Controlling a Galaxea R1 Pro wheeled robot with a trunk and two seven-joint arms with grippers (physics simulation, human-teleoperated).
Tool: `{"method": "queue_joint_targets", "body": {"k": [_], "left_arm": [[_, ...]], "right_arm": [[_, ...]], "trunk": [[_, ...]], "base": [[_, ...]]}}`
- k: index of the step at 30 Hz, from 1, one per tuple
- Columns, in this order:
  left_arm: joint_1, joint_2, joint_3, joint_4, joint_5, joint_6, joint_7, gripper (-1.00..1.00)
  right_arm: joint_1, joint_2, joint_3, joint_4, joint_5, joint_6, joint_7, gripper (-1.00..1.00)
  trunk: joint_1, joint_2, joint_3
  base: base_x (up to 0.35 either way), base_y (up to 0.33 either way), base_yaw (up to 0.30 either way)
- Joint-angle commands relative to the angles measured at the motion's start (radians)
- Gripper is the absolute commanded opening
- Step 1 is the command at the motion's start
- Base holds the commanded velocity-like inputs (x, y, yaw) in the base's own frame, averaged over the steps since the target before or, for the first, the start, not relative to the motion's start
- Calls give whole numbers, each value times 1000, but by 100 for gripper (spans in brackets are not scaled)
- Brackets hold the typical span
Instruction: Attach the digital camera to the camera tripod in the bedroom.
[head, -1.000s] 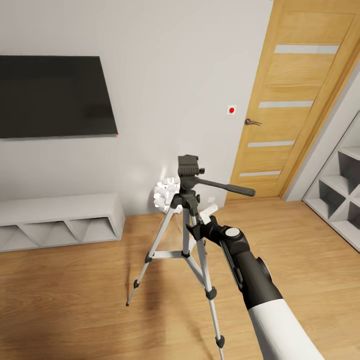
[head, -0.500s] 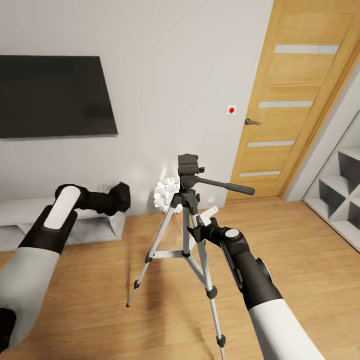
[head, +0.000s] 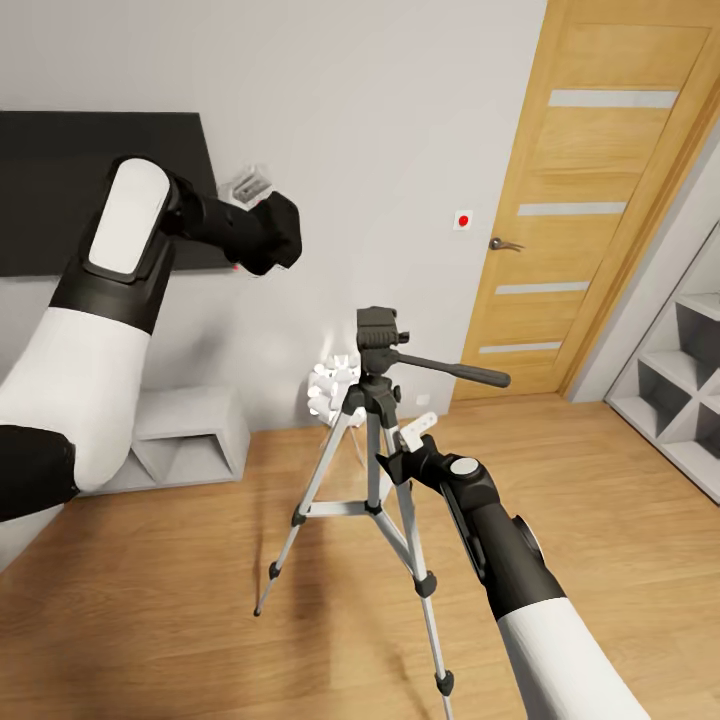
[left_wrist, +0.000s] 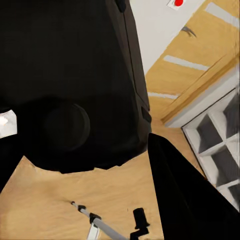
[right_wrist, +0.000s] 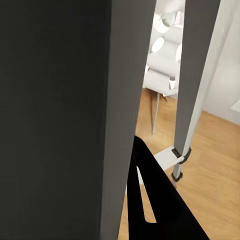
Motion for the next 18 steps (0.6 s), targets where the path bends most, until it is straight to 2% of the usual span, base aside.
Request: {"method": "queue_joint_targets", "body": {"k": [1, 4, 6, 11, 14, 15, 18], "left_arm": [[-4, -7, -38, -18, -4, 4, 8, -100], [-7, -15, -79, -53, 1, 2, 8, -100], [-8, -18, -93, -77, 3, 1, 8, -100], [-2, -19, -106, -146, -6, -3, 20, -100], [0, -20, -108, -182, -4, -4, 50, -100], [0, -26, -110, -216, 1, -5, 97, -100], [0, -32, -110, -223, 4, -4, 112, -100]], "right_arm": [[0, 1, 0, -1, 7, 7, 10, -100], [0, 1, 0, -2, 9, 9, 10, -100], [0, 1, 0, -3, 9, 10, 10, -100], [0, 1, 0, -2, 6, 10, 10, -100], [0, 1, 0, -2, 5, 10, 9, -100], [0, 1, 0, 0, 4, 10, 8, -100], [0, 1, 0, 1, 3, 10, 7, -100]], "trunk": [[1, -2, -2], [1, -2, -2], [1, -2, -2], [1, -2, -2], [1, -2, -2], [1, -2, -2], [1, -2, -2]], "base": [[0, 0, 0], [0, 0, 0], [0, 0, 0], [0, 0, 0], [0, 0, 0], [0, 0, 0], [0, 0, 0]]}}
